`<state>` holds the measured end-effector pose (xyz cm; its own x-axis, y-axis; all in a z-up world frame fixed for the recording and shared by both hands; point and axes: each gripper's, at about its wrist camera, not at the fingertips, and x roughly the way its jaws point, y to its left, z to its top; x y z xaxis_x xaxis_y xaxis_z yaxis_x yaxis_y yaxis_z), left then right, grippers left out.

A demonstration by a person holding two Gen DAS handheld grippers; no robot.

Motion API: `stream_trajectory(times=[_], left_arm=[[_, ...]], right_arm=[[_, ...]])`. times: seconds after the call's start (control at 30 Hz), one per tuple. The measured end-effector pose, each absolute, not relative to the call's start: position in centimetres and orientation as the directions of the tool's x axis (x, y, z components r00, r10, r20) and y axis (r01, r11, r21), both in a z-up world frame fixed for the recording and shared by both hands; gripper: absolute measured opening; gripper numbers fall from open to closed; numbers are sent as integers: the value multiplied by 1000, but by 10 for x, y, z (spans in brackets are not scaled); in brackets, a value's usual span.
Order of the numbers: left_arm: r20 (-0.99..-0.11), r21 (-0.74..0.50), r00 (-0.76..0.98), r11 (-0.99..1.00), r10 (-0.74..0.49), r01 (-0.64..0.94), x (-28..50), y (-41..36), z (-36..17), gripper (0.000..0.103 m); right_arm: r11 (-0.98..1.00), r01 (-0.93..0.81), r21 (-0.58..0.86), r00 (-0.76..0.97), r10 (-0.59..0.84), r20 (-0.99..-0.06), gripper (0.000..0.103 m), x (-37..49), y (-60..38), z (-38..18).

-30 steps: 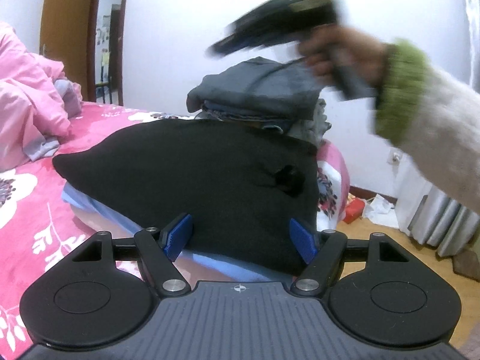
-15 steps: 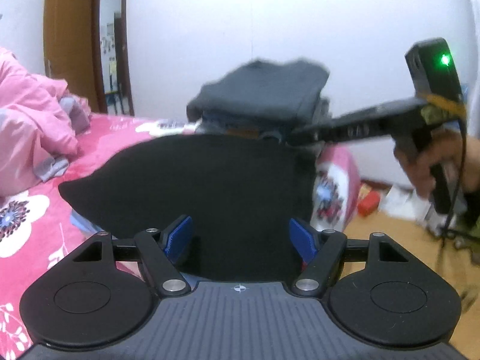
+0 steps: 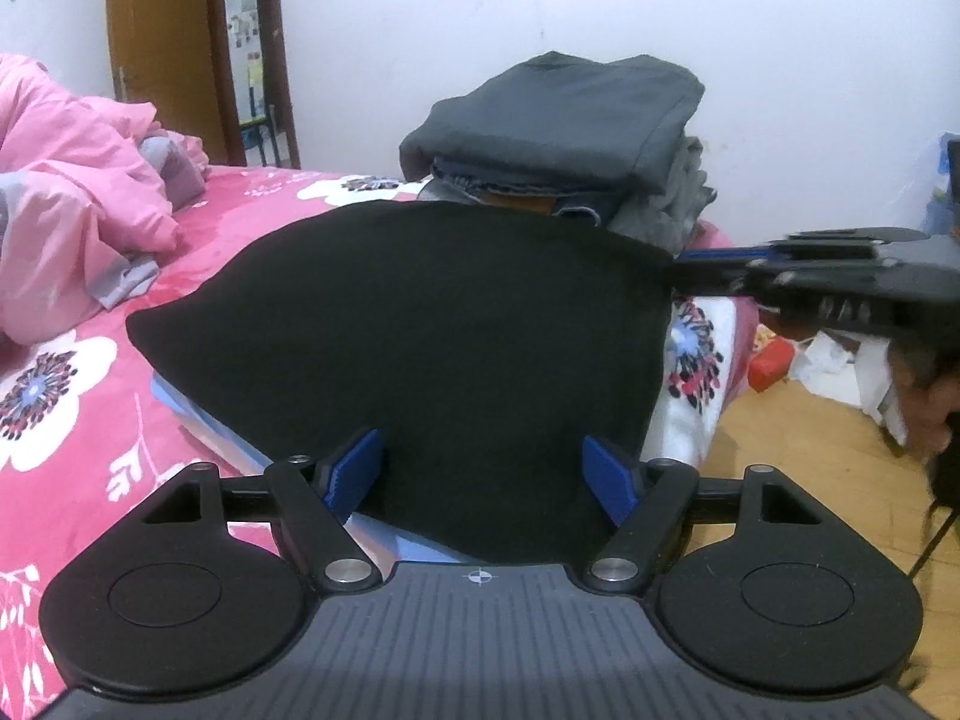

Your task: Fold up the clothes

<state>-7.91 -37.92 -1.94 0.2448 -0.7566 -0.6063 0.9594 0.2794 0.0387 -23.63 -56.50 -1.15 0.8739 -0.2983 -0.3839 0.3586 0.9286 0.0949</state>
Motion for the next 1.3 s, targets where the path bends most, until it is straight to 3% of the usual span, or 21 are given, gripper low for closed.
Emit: stream_trajectory(times=[0.13, 0.27, 0.47, 0.6, 0.7, 0.73, 0.83, 0.93, 1.17, 1.3], left_arm=[[-616, 31, 246, 289, -748, 957, -78, -380, -19, 75], [-619, 37, 251, 291, -745, 956, -79, -378, -20, 76], [-627, 40, 258, 300, -735, 953, -79, -381, -19, 77], [-644, 34, 260, 312, -720, 949, -79, -384, -17, 78], [-654, 41, 270, 323, -707, 946, -80, -386, -16, 79], [-659, 47, 275, 326, -700, 944, -81, -387, -16, 79], [-664, 52, 283, 335, -692, 941, -82, -389, -16, 80], [-672, 57, 291, 344, -681, 937, -83, -391, -15, 80], [-688, 76, 308, 357, -657, 931, -86, -396, -14, 80], [-694, 78, 315, 367, -648, 927, -86, -398, -14, 81]], right_arm=[[933, 356, 53, 853, -301, -426, 15, -223, -559, -30], [818, 559, 138, 753, -430, -498, 15, -245, -587, -39], [841, 498, 211, 836, -402, -373, 15, -247, -574, -13], [874, 450, 183, 846, -353, -399, 14, -223, -566, -23], [813, 563, 149, 767, -447, -459, 11, -229, -576, -36], [786, 598, 153, 744, -474, -471, 15, -234, -577, -34], [766, 632, 117, 728, -535, -428, 15, -245, -576, -22], [801, 580, 145, 782, -499, -374, 15, -237, -569, -9], [783, 614, 103, 735, -518, -438, 10, -209, -582, -24], [751, 660, 38, 699, -594, -399, 14, -220, -573, -9]])
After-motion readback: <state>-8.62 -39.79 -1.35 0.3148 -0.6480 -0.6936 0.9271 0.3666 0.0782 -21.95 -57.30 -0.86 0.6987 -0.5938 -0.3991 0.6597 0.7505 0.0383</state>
